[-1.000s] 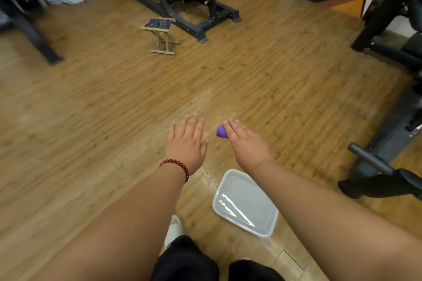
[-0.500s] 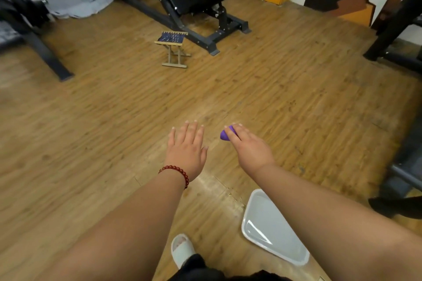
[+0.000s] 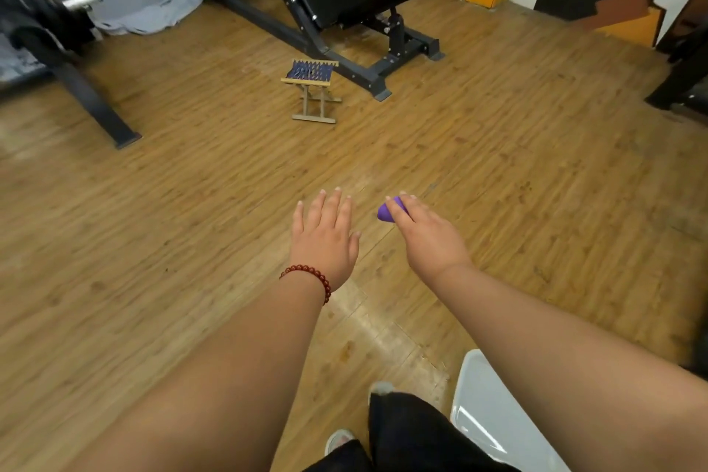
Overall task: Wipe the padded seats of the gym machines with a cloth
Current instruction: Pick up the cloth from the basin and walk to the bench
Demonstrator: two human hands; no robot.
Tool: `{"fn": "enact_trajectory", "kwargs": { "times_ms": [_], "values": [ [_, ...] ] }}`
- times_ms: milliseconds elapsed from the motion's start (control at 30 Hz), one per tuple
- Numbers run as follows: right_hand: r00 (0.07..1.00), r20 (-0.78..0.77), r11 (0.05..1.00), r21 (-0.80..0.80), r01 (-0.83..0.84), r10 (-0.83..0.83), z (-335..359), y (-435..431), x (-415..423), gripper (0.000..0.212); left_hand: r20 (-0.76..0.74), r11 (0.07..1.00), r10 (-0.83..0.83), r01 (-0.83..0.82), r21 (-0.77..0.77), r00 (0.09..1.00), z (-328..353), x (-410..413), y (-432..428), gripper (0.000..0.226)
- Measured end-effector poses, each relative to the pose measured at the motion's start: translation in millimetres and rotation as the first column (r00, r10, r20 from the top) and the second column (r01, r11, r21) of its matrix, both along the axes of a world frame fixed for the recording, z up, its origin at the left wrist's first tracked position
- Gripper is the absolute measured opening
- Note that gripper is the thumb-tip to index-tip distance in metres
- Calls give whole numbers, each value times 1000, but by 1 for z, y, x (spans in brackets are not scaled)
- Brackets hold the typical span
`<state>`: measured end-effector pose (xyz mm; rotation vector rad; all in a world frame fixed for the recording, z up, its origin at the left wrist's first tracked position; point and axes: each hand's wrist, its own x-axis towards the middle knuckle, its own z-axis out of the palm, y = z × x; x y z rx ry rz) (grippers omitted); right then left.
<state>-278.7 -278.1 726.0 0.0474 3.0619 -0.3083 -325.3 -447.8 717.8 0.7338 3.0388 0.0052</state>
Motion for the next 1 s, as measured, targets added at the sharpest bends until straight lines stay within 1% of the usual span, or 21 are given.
{"fn": "enact_trajectory", "kwargs": {
  "times_ms": [133,333,500,633,700,833,1000],
  "values": [
    [1000,1,1000,-11,-3,3,-3,13,-48,75,-14,1000,8,-8,27,1000,-3,-47,9,60],
    [999,-32,1000,-9,-14,14,-7,56,-155,73,-46,1000,-2,1,-26,999,7,-152,50,61],
    [997,-24,997,20,-74,74,4,97,-241,73,-42,999,36,-37,-21,998,12,-231,93,61],
    [995,-1,995,27,-101,101,6,119,-299,74,-30,999,28,-30,-39,999,12,-286,115,61],
    [995,9,995,21,-99,99,3,125,-328,75,-18,999,23,-24,-40,1000,10,-315,121,61],
    [995,29,995,15,-99,99,-5,131,-392,74,-52,999,36,-36,-7,998,2,-381,126,60],
    [998,7,998,12,-61,61,-10,130,-494,74,-7,1000,21,-21,-14,1000,1,-489,126,60]
  ]
}}
